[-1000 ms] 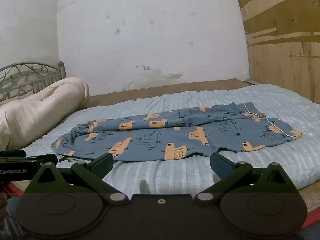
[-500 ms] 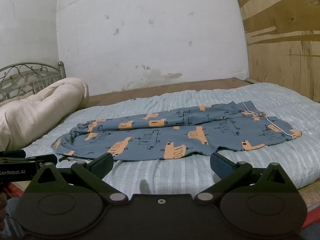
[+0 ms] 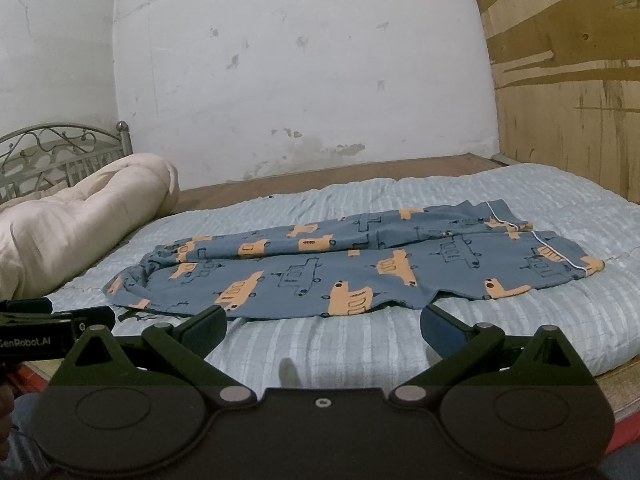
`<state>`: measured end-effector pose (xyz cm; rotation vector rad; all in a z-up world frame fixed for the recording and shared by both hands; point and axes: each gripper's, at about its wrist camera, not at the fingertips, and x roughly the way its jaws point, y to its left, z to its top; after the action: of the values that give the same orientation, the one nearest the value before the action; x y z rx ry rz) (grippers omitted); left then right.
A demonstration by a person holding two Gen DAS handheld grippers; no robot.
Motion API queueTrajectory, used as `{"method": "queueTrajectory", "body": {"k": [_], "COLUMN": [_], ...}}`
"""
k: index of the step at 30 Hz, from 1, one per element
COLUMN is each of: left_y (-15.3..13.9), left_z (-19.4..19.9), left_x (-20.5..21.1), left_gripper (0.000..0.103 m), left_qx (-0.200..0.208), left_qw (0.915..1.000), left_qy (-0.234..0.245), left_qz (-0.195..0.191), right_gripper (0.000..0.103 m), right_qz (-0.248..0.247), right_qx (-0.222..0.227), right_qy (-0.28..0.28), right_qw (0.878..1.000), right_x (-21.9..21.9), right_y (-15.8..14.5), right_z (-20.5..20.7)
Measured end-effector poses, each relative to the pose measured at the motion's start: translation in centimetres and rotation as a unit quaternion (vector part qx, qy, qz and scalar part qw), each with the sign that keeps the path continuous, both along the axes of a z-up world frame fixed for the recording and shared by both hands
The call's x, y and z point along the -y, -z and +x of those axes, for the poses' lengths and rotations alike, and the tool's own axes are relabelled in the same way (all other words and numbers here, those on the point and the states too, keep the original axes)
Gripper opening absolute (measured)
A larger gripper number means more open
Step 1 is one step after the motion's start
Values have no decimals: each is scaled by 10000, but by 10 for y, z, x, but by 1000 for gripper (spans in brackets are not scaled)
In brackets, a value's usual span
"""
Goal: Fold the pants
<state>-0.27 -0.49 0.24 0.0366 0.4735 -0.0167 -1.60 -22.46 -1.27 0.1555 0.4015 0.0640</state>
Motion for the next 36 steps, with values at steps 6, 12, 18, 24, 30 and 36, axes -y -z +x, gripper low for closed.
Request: {"method": "queueTrajectory", "body": {"k": [6, 12, 18, 24, 30, 36], "left_y": [1, 1, 3, 5, 5, 5], "left_z": [0, 0, 0, -2, -1, -2], "left_x": [1, 1, 2, 2, 2, 2], "left_gripper": [102, 102, 102, 102, 102, 102], "left_qx": [-10, -9, -9, -19, -17, -34], "left_qw": [10000, 10000, 10000, 10000, 10000, 10000], "left_qy": [6, 6, 10, 24, 21, 31], "left_qz": [-1, -1, 1, -1, -2, -6], "right_gripper": [102, 102, 102, 102, 102, 102], "right_qz": [7, 16, 22, 25, 27, 30], "right_qx": [-7, -24, -37, -35, -39, -40], "right_qy": [-2, -5, -7, -4, -8, -10], "right_qw": [10000, 10000, 10000, 10000, 10000, 10000], "right_x": [0, -1, 0, 0, -1, -1], "right_y": [1, 2, 3, 3, 3, 4], "right_z": [0, -1, 0, 0, 0, -1]}}
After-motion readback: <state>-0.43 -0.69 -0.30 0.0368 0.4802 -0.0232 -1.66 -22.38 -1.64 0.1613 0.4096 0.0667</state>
